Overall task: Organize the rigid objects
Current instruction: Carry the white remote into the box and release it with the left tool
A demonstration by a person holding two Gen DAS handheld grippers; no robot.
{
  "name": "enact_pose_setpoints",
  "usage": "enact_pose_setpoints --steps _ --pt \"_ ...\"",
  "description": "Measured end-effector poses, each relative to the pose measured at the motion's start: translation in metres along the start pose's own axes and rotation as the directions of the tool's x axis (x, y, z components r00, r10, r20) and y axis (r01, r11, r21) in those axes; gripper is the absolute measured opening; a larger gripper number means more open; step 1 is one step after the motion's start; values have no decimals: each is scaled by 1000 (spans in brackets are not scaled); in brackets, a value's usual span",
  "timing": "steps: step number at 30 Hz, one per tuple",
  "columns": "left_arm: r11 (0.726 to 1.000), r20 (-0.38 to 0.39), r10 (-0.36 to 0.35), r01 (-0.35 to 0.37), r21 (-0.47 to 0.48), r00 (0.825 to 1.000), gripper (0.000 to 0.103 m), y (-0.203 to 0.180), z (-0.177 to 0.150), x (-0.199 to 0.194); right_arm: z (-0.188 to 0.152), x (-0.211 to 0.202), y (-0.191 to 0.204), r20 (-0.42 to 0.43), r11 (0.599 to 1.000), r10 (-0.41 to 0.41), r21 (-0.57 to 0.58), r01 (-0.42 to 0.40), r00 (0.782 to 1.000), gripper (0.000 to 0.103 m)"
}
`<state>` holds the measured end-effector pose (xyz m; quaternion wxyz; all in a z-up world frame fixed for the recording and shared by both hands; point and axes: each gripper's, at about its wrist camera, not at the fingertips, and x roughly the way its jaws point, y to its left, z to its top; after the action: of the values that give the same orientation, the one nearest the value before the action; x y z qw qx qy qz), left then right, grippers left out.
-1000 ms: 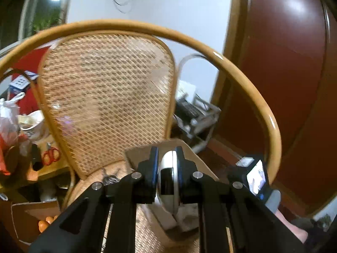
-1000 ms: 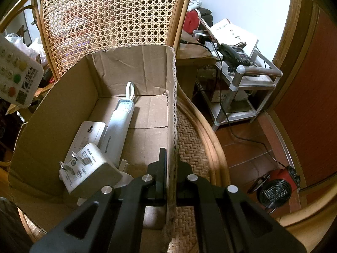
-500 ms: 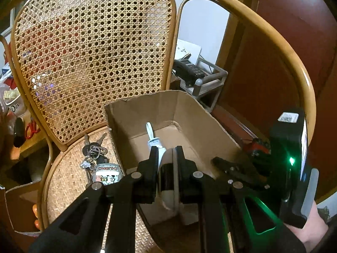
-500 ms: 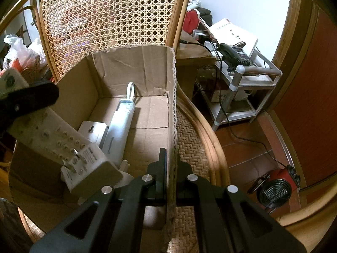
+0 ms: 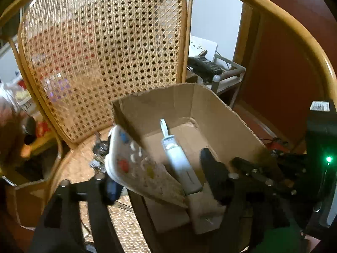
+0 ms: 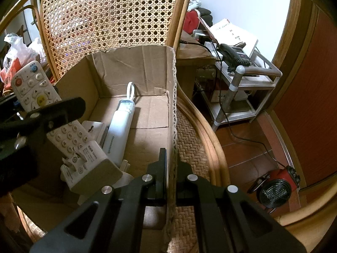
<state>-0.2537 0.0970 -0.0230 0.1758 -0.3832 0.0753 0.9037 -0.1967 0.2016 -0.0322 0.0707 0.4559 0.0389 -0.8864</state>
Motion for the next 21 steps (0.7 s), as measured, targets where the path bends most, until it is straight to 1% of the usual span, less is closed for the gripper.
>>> enact_pose_setpoints --steps 1,3,4,5,8,9,14,19,21 --pt "1000 8 24 -24 18 1000 84 -3 0 -1 0 0 1 1 1000 -4 -3 4 1000 6" --pt "994 46 102 -104 40 994 96 -6 1 -8 0 0 1 1 1000 -1 -1 1 1000 6" --pt "992 67 113 -116 43 991 96 -6 2 -13 0 0 1 0 1000 -2 -1 2 1000 6" --pt "993 88 109 -113 39 990 96 -5 4 -18 0 0 0 1 1000 -1 -1 1 1000 6" --pt "996 127 87 -89 8 988 98 5 8 -33 0 0 0 0 1000 0 0 0 1000 6" --pt "997 136 82 -83 0 987 101 10 9 -37 0 0 1 1 1000 -1 -1 1 1000 6" --pt "997 193 53 -40 -71 980 102 40 8 -66 0 -1 0 2 1000 1 -1 -1 1000 6" --pt "986 177 64 -35 -164 982 102 87 -7 -87 -1 -1 0 1 1000 1 -1 -1 1000 6" --pt "976 170 14 24 -217 985 102 107 -16 -93 -1 -1 1 0 1000 1 -2 -1 1000 6"
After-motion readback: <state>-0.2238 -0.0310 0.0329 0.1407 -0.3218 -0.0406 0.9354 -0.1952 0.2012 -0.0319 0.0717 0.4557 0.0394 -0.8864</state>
